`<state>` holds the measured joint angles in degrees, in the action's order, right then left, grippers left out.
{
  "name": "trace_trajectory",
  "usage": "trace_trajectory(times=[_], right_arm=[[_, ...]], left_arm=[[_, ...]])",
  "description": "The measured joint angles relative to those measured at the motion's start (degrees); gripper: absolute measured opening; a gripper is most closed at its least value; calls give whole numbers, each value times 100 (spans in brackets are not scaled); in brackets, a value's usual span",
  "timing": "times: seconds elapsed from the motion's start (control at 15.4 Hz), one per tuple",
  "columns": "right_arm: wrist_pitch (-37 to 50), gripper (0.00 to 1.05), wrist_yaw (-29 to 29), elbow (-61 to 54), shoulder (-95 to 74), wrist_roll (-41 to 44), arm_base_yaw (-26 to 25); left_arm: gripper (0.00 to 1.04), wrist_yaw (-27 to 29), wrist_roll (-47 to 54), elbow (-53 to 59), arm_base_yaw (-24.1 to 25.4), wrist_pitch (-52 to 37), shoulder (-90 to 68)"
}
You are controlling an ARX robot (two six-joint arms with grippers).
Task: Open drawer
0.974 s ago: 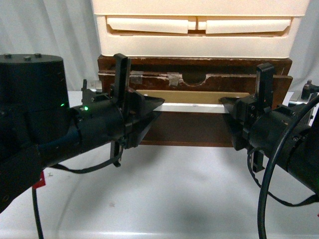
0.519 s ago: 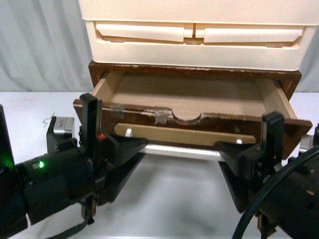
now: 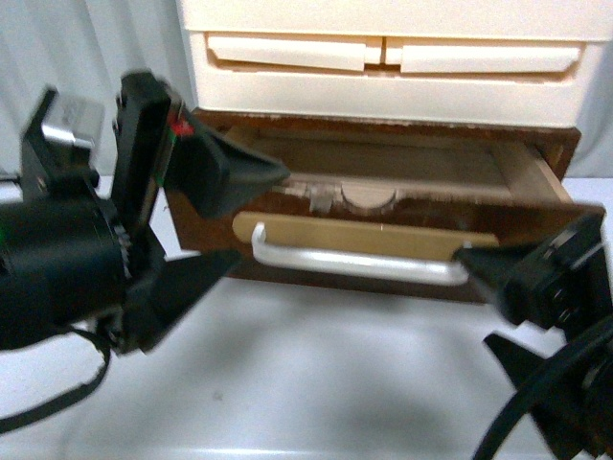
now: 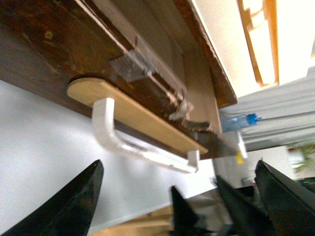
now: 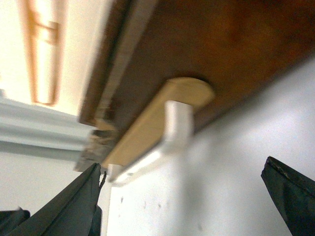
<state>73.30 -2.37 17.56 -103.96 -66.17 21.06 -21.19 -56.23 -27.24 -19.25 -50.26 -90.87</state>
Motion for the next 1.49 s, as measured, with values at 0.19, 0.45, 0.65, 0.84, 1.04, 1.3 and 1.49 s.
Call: trace_trajectory(times=[0.19,0.45,0.65,0.84,1.04,1.3,1.49], right_arm=[[-1867,98,1054,144,2177,2297,-136],[-3440,98,2227,94,4081,5917,-793],[-2533,65,1252,-675,4332,6478,-1143],[-2876,25,911,-1078,5215,6579,-1440],[-3370,2,466,-1353,5982,6601,-1812],[-3681,2,245,-1700,6625,6603,-2107],[-4347,2,247,-1700,7379,6603,-2107]], left_arm=[[98,852,2221,9,170,2059,1338],[94,3154,5088,601,1014,1781,2594],[58,2861,5480,1650,1252,192,2909],[18,2608,5521,2033,1436,503,3794],[2,2192,5534,2293,1952,938,4524],[2,2114,5541,2662,1919,1235,5182],[2,2120,5541,2664,1919,1952,5945]])
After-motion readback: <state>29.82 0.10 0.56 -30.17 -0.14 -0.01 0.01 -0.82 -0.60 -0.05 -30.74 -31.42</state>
